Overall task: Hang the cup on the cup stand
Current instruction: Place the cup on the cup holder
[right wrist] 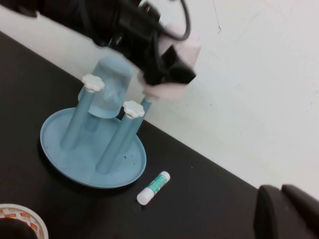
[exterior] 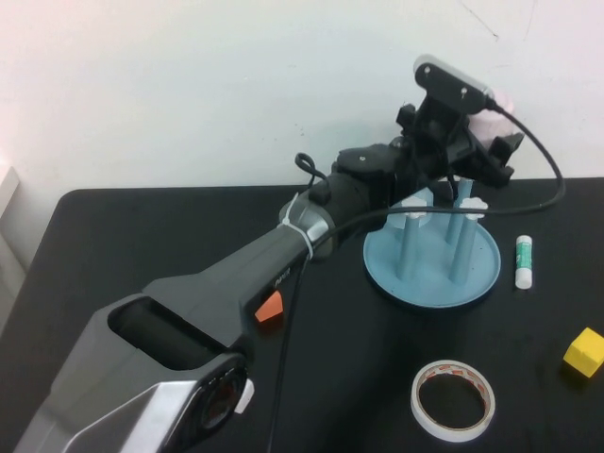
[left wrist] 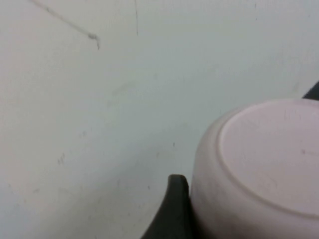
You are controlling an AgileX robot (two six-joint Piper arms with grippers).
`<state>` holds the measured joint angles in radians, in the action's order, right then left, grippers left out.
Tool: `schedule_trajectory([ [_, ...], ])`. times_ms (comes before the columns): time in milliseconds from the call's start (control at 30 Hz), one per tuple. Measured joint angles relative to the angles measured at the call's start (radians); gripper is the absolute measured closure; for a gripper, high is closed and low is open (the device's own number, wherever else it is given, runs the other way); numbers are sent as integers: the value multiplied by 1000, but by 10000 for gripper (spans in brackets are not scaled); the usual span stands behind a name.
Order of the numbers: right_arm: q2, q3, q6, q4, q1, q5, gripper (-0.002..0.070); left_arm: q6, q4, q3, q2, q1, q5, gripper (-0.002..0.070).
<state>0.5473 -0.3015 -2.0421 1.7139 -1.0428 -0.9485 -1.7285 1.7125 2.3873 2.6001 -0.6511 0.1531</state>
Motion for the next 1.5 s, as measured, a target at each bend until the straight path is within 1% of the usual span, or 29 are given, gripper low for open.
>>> schedule_trajectory([
  [233, 0, 0, 9, -6, 0, 2, 678, 4, 0, 7, 51, 0, 0, 67],
  [1267, 0, 0, 20, -10, 0, 2, 678, 6, 2, 8, 52, 0, 4, 67],
  [1500, 0, 0, 26, -10, 0, 2, 678, 13, 2, 57, 52, 0, 6, 67],
])
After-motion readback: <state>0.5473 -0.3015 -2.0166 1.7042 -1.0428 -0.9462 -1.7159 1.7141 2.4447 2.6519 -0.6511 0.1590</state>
